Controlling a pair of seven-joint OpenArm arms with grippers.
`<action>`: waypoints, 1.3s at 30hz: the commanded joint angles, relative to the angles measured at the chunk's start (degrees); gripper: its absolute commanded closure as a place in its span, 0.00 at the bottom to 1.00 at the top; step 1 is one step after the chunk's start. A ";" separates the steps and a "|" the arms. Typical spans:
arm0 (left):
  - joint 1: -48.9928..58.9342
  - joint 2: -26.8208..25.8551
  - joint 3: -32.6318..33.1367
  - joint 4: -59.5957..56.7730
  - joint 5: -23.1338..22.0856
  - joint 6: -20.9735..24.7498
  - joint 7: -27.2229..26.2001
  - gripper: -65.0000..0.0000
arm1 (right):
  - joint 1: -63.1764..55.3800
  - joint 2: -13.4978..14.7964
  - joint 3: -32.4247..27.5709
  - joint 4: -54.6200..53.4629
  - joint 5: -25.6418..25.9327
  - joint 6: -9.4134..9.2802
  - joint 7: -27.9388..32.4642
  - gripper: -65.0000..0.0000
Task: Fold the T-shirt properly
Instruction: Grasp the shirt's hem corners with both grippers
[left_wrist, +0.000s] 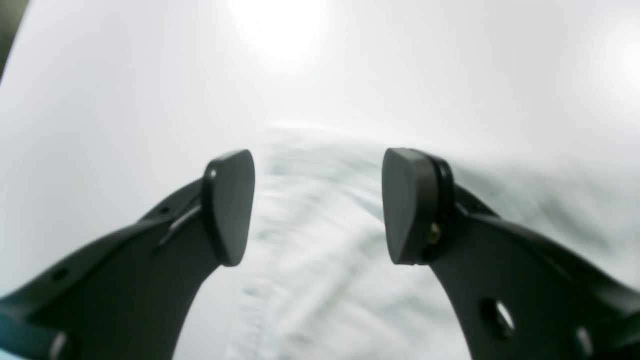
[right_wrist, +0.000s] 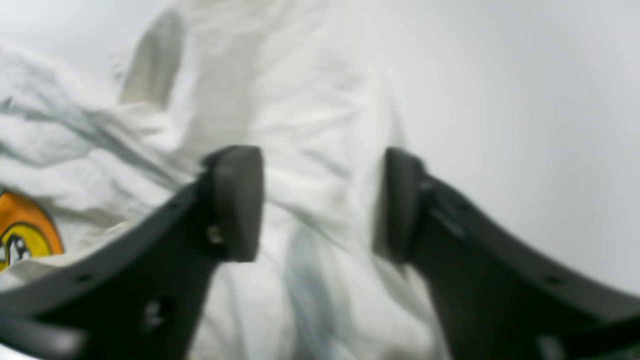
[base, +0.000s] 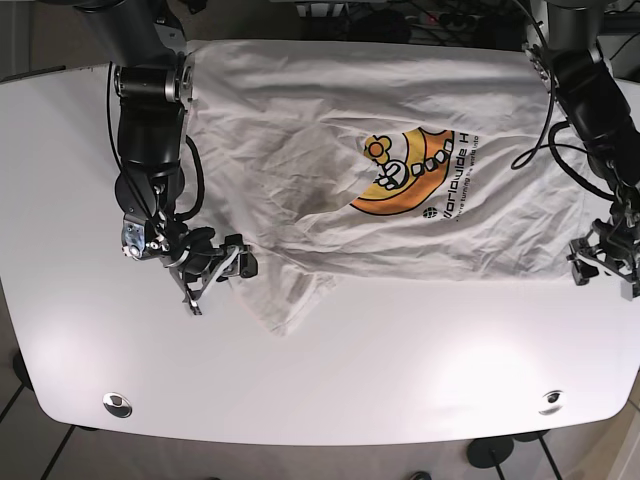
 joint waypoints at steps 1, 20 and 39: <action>-3.84 -3.15 0.13 -4.89 -0.71 3.81 -4.82 0.42 | 1.18 0.31 -0.60 0.48 0.17 -0.10 -0.63 0.59; -13.51 -3.85 12.88 -35.39 -1.06 -4.10 -14.31 0.30 | 1.45 -0.83 -0.34 0.74 0.17 -0.19 -0.46 0.97; -11.58 -6.93 12.62 -26.25 -0.88 -4.10 -9.30 0.29 | 1.36 -0.92 -0.34 0.74 0.26 -0.19 -0.46 0.97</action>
